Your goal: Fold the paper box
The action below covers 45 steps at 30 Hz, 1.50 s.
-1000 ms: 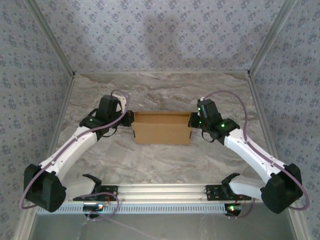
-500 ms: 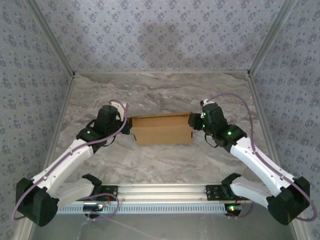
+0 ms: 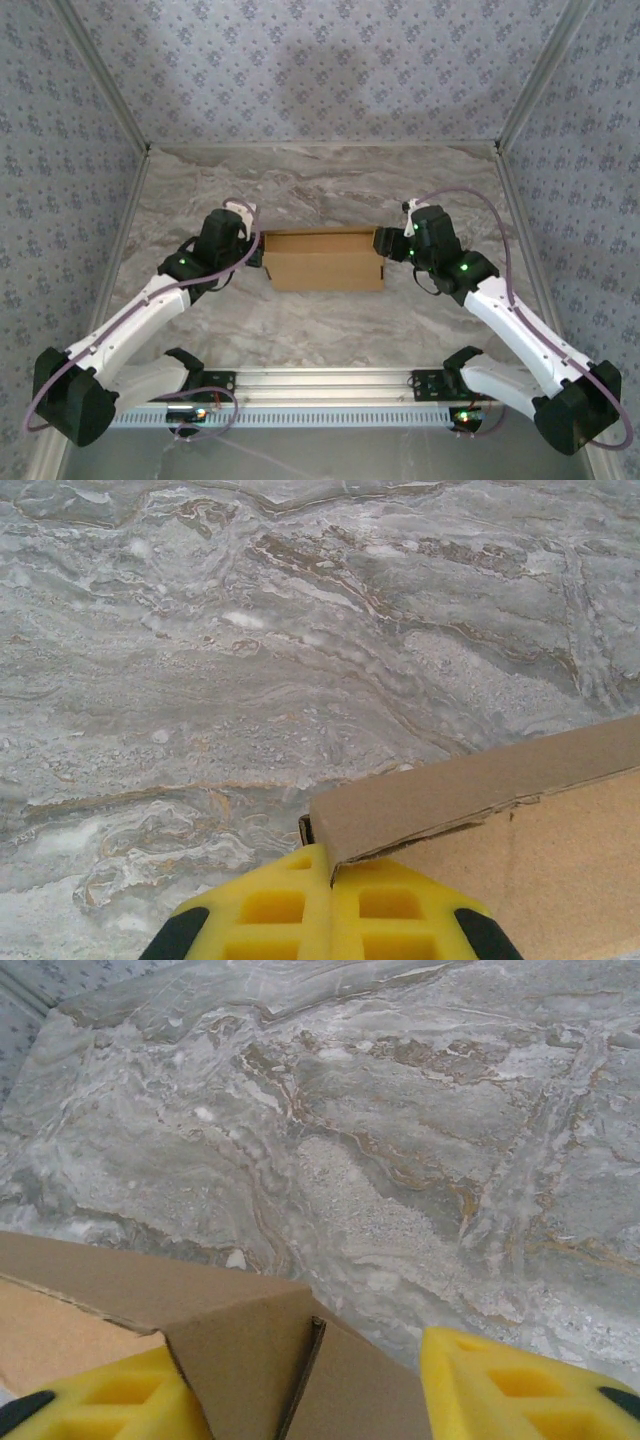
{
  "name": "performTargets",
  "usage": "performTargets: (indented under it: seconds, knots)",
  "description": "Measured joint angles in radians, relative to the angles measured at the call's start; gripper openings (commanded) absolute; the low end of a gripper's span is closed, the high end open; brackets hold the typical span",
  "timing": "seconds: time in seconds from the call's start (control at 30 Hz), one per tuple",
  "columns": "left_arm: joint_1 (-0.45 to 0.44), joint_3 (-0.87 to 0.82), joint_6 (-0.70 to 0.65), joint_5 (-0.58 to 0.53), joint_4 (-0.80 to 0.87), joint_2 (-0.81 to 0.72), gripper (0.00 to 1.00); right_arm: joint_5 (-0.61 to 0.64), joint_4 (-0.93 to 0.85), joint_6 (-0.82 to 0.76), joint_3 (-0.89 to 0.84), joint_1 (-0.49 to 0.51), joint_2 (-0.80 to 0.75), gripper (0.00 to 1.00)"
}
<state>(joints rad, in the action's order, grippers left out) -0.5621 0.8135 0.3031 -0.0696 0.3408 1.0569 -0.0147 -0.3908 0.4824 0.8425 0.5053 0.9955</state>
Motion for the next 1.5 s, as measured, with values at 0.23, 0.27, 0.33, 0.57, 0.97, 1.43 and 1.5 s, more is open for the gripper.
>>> performTargets:
  seconds: [0.23,0.27,0.33,0.57,0.97,1.43,1.5]
  knots:
    - [-0.019,0.009,0.000,-0.033,0.007,0.008,0.00,-0.122,0.007,-0.064,-0.016,-0.030,-0.024,0.52]
    - [-0.022,0.010,0.000,-0.038,0.009,0.008,0.00,-0.145,0.007,-0.078,-0.016,-0.035,-0.026,0.55]
    - [-0.024,0.011,0.001,-0.050,0.013,0.008,0.00,-0.192,0.007,-0.100,-0.016,-0.045,-0.026,0.59]
    - [-0.051,0.013,0.000,-0.097,0.019,0.007,0.00,-0.359,0.005,-0.164,-0.016,-0.092,-0.029,0.74]
    - [-0.140,-0.002,0.000,-0.197,0.021,-0.017,0.00,-0.359,-0.058,0.104,0.021,-0.219,-0.068,0.54]
    - [-0.173,-0.046,0.000,-0.261,-0.010,-0.050,0.00,-0.315,-0.139,0.463,-0.015,-0.141,-0.045,0.54]
    - [-0.174,-0.049,0.000,-0.261,-0.017,-0.051,0.00,-0.320,-0.122,0.496,-0.015,-0.125,-0.032,0.54]
